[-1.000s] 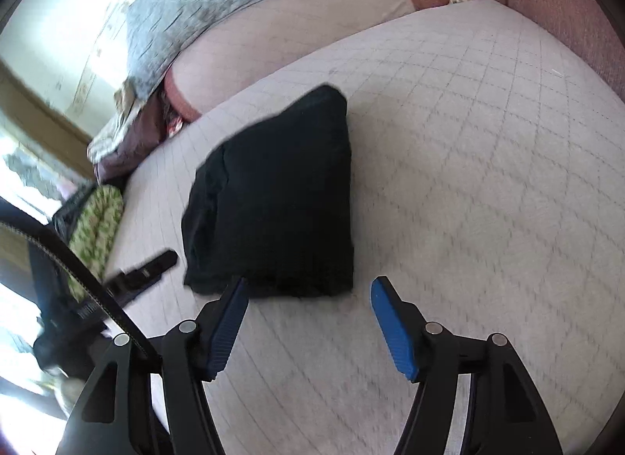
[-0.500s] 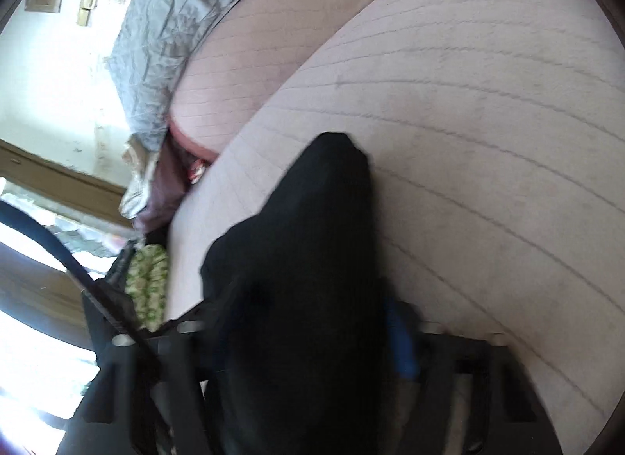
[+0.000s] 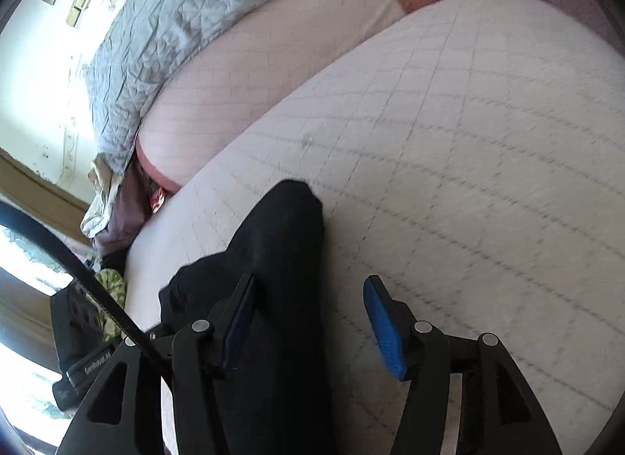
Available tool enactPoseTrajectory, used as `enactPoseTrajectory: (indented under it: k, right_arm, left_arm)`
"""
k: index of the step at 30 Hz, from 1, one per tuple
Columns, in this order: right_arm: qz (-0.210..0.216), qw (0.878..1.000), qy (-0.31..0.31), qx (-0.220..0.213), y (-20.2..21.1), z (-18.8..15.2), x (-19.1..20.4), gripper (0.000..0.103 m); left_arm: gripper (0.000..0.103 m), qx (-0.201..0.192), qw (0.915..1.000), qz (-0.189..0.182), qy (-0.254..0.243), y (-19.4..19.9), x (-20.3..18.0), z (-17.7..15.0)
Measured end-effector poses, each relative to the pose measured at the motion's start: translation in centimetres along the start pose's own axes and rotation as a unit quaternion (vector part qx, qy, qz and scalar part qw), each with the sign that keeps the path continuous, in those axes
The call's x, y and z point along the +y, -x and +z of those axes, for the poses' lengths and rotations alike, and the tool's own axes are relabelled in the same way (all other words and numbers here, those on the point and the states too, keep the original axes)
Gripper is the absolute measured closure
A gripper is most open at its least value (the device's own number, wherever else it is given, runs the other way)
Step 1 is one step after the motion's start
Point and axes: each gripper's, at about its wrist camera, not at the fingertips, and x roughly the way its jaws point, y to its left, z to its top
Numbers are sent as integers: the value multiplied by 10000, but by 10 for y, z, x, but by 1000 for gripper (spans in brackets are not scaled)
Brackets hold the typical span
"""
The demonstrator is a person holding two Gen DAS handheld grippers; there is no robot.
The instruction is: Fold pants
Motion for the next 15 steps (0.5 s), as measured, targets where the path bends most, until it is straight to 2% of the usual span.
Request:
enactPoseTrajectory:
  k: [3, 10, 13, 15]
  right_arm:
    - [-91, 9993, 248, -246, 17, -5, 13, 41]
    - [-40, 9967, 757, -281, 57, -46, 37, 38]
    - [12, 9947, 981, -317, 80, -65, 55, 32]
    - [137, 9935, 1067, -364, 103, -85, 64, 26]
  left_arm:
    - [30, 25, 9998, -17, 182, 11, 13, -7]
    - [30, -141, 9979, 606, 164, 51, 26, -32]
    - [30, -516, 9936, 957, -305, 84, 11, -57]
    - [30, -908, 9856, 1211, -748, 109, -6, -81]
